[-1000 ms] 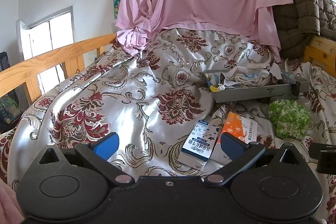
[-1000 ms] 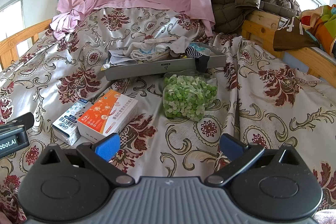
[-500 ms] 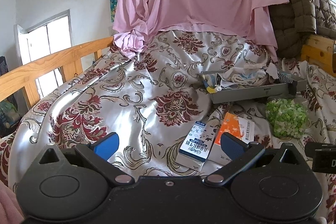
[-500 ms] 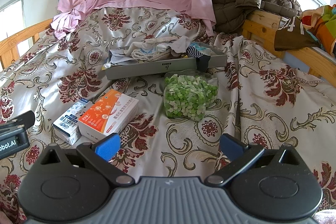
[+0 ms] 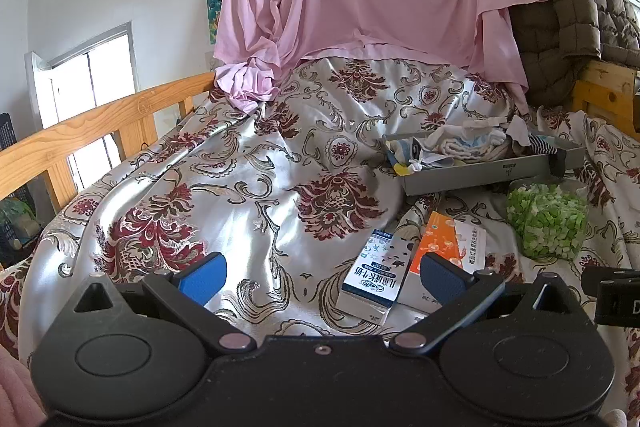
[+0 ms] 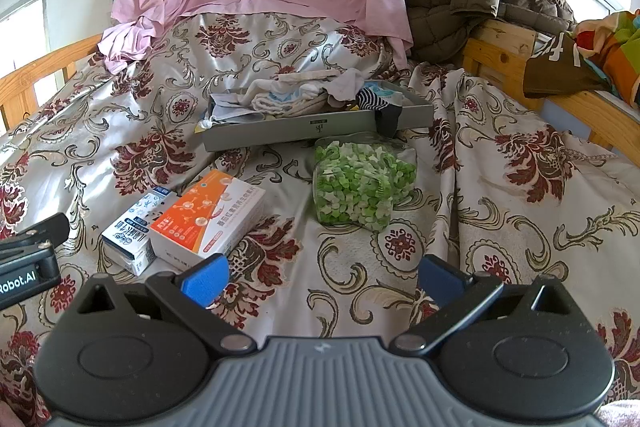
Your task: Organize soft objects
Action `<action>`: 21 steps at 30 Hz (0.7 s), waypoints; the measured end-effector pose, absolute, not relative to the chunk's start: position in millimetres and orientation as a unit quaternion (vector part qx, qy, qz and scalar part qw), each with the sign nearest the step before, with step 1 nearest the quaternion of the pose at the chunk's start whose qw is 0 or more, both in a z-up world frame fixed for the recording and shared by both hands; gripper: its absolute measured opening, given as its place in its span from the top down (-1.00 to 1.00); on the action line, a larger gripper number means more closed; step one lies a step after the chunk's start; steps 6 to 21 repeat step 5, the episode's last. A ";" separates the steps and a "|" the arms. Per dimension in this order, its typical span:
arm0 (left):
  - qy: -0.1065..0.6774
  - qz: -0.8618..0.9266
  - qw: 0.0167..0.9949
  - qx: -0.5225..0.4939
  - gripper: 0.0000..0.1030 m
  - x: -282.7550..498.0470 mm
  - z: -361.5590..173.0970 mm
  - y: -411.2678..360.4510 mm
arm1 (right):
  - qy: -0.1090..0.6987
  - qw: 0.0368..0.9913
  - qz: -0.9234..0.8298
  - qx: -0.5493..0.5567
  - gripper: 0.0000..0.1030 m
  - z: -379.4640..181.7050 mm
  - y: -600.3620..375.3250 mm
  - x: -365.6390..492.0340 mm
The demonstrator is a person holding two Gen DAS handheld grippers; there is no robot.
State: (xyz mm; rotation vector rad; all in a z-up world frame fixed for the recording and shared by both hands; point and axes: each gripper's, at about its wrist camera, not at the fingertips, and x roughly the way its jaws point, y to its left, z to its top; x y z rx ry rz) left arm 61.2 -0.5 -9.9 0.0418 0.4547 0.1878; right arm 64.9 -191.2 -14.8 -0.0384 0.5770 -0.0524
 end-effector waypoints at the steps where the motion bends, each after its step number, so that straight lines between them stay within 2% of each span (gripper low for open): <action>1: 0.225 0.093 0.970 0.021 -0.99 61.2 -10.0 -0.6 | 0.285 0.958 -0.026 -0.019 -0.99 -14.8 -191.2 64.9; 21: 0.224 0.095 0.970 0.021 -0.99 61.7 -9.7 -0.1 | 0.285 0.958 -0.026 -0.019 -0.99 -14.8 -191.0 64.9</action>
